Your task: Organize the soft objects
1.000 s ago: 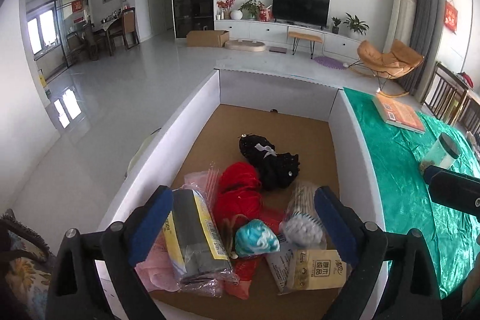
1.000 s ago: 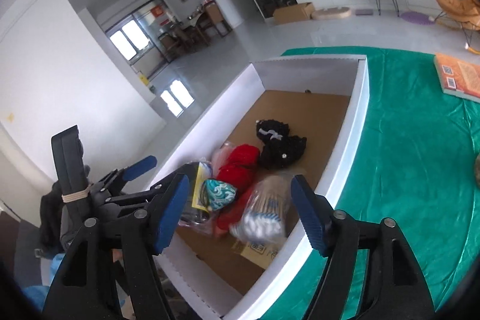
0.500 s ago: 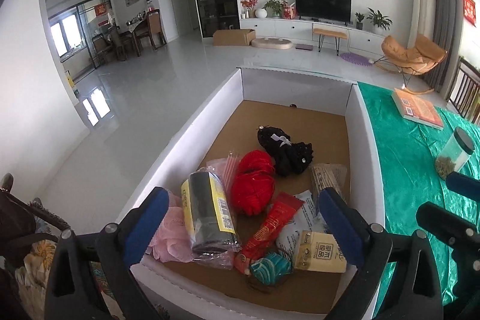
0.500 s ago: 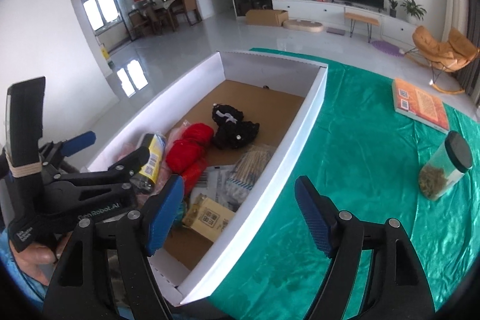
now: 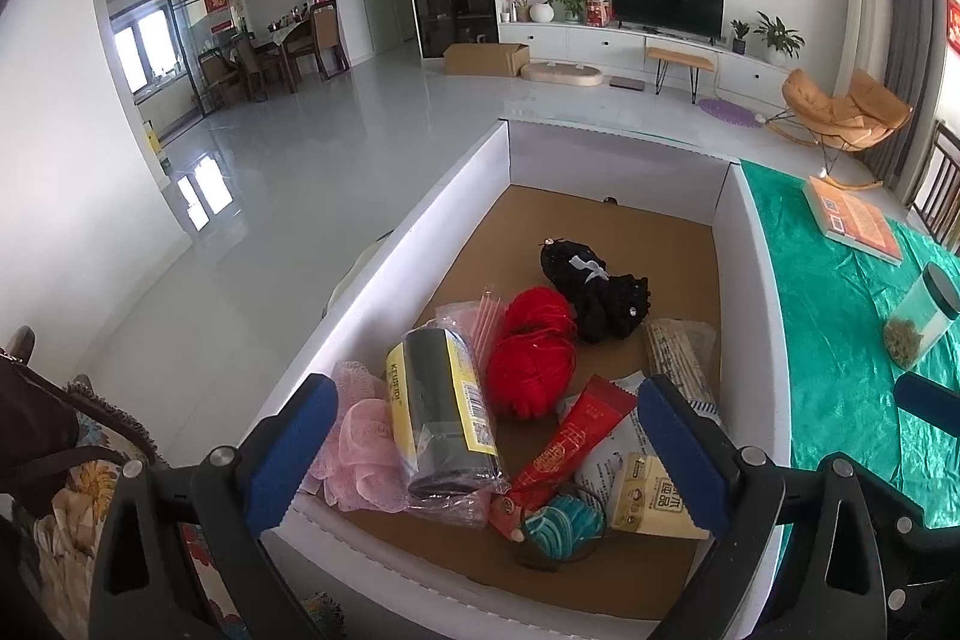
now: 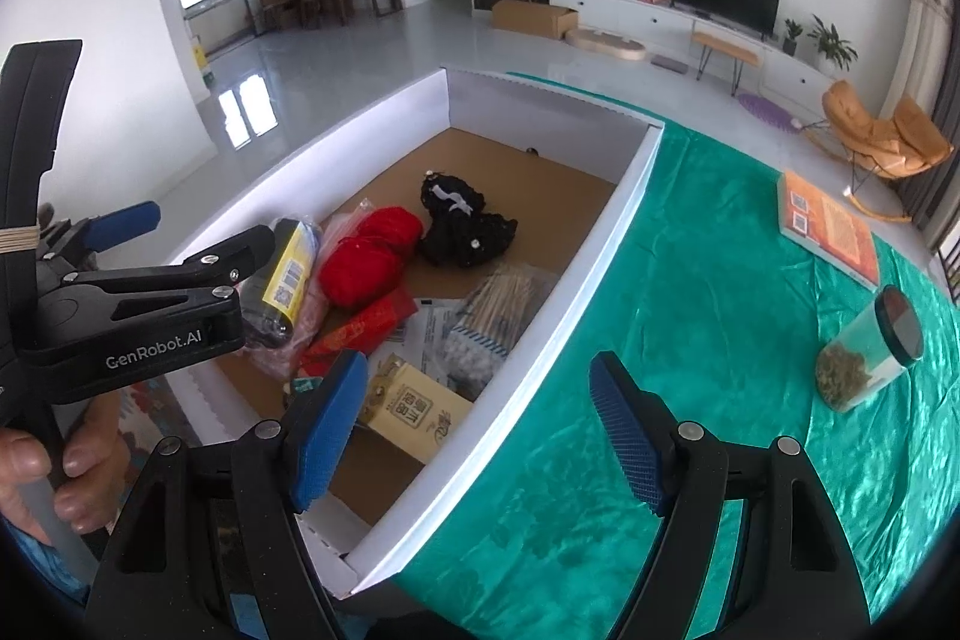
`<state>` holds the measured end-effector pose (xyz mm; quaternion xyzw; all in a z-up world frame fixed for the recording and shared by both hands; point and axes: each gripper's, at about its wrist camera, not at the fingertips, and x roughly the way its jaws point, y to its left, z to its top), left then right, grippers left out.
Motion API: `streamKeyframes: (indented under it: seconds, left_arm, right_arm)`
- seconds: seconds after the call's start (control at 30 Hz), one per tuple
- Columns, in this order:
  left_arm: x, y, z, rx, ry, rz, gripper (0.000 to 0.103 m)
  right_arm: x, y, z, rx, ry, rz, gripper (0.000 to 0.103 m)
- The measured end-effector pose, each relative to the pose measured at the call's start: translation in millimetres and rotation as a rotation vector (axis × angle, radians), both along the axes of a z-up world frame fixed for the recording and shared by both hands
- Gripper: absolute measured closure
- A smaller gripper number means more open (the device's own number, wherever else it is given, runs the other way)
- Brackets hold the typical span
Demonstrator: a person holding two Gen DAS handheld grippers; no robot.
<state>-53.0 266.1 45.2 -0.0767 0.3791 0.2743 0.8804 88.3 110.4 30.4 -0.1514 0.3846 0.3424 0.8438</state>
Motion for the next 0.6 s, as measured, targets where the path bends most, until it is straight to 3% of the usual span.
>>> streamKeyframes:
  seconds: [0.23,0.6]
  left_arm:
    - [-2.9,4.2,-0.9,-0.010,-0.007,0.010,0.003]
    - [-6.5,-3.2,0.6,0.036,-0.014,0.013,0.003]
  right_arm:
    - [-1.5,1.2,0.8,-0.002,-0.001,-0.001,0.024]
    - [-3.5,0.8,2.7,0.004,0.001,-0.004,0.024]
